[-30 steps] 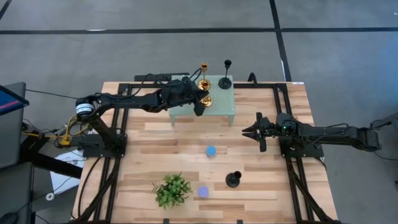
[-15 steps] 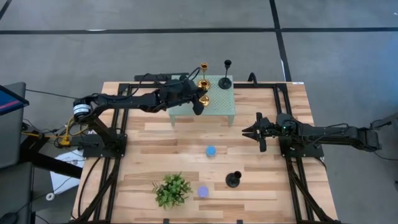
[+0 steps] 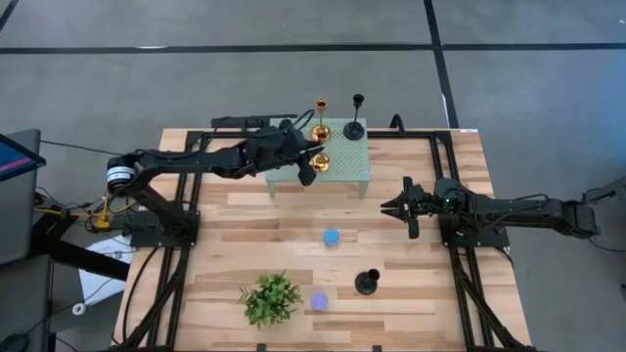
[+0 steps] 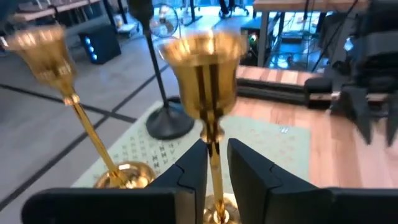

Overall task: Pick & Place candle stick holders
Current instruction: Put the gold candlestick on the shelf, then put the blue candle on the shelf

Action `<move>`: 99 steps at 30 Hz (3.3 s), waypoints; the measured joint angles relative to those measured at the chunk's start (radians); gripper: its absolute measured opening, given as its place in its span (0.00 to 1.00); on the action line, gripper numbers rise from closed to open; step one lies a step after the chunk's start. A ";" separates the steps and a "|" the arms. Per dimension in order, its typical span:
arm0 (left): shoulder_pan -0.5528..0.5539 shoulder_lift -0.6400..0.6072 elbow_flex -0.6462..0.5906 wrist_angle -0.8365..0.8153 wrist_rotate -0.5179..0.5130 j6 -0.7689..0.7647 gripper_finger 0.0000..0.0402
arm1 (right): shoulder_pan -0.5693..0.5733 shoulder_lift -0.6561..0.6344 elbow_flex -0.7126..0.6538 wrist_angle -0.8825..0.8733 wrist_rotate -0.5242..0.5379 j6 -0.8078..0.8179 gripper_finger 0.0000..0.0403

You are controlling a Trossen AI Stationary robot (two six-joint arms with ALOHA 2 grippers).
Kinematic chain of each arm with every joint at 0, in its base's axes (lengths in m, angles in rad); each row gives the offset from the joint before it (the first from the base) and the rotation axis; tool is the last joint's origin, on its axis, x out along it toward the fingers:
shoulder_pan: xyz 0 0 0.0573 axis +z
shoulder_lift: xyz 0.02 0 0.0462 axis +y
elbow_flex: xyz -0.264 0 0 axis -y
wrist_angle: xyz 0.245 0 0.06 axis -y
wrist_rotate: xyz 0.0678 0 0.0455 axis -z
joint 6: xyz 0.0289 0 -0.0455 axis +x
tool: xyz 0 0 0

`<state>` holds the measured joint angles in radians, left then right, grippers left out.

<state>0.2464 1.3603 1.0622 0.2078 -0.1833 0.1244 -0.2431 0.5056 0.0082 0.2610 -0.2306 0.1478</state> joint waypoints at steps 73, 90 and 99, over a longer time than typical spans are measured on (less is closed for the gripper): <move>-0.421 -0.075 -0.459 0.268 -0.202 -0.527 0.01 | 0.001 0.000 0.000 0.000 0.019 0.002 0.19; -0.386 0.144 -0.204 -0.114 -0.227 -0.801 0.01 | 0.001 0.006 0.000 -0.023 0.019 -0.001 0.19; -0.408 0.221 -0.139 -0.110 -0.130 -0.818 0.01 | 0.000 0.006 0.000 -0.022 0.021 0.000 0.19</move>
<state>-0.1614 1.5818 0.9236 0.0976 -0.3136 -0.6933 -0.2428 0.5114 0.0082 0.2394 -0.2092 0.1474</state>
